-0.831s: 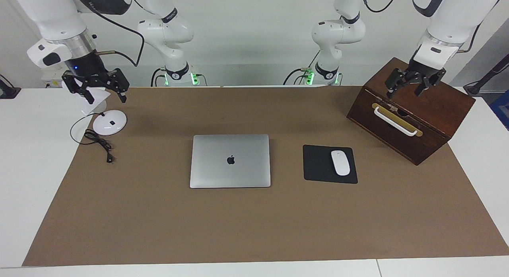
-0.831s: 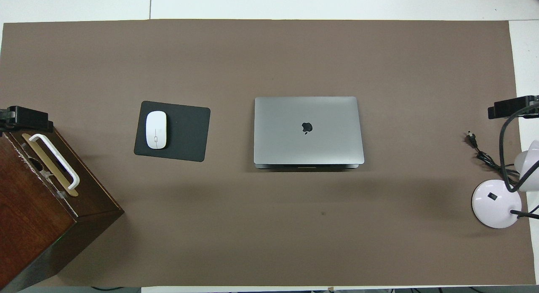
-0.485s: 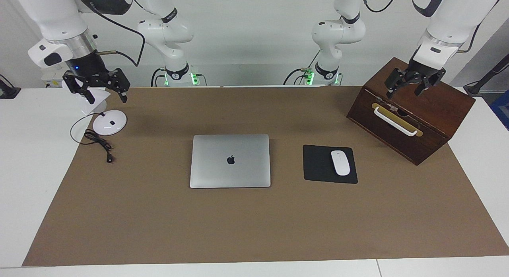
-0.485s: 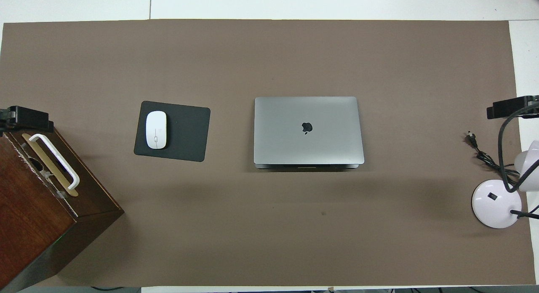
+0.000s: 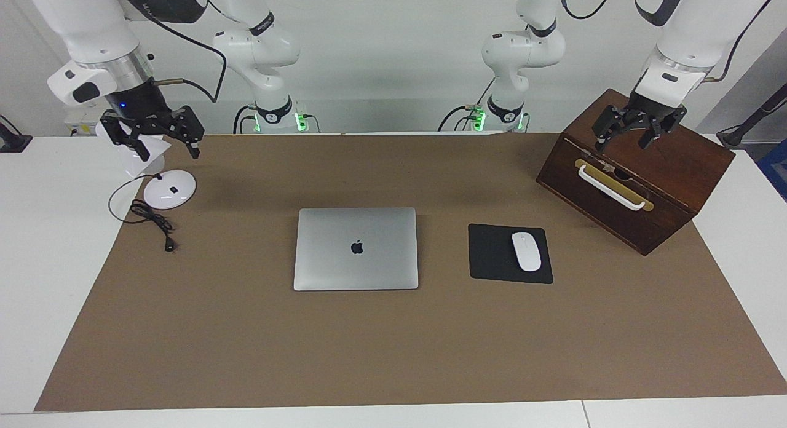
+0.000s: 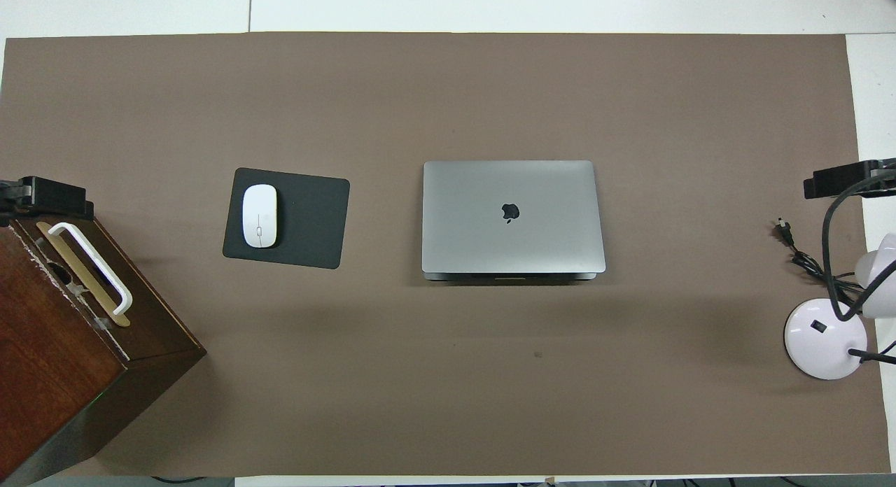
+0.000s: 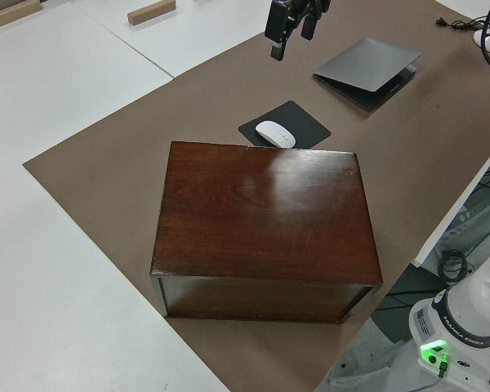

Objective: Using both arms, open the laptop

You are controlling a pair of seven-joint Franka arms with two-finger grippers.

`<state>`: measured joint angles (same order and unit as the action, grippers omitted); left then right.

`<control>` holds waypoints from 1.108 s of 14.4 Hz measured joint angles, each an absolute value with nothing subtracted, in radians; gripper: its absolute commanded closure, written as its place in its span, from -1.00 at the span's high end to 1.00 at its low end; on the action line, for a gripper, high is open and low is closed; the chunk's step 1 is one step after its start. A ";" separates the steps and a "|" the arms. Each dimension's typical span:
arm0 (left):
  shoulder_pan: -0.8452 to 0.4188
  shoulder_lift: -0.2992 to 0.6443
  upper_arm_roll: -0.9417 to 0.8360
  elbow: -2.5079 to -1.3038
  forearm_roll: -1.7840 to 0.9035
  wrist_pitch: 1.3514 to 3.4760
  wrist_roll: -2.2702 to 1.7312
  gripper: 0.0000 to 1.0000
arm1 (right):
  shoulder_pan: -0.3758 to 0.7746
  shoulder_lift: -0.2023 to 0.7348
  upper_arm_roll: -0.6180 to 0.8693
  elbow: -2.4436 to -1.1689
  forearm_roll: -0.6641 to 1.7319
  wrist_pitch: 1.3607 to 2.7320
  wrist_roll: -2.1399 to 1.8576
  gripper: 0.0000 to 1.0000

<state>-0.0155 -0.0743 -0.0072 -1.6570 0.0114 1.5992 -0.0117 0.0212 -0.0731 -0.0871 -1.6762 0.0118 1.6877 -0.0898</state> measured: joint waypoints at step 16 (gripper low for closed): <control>-0.017 -0.075 -0.002 -1.661 -0.040 1.632 0.000 -1.00 | 0.019 -0.070 -0.089 -1.718 0.012 1.743 -0.090 0.12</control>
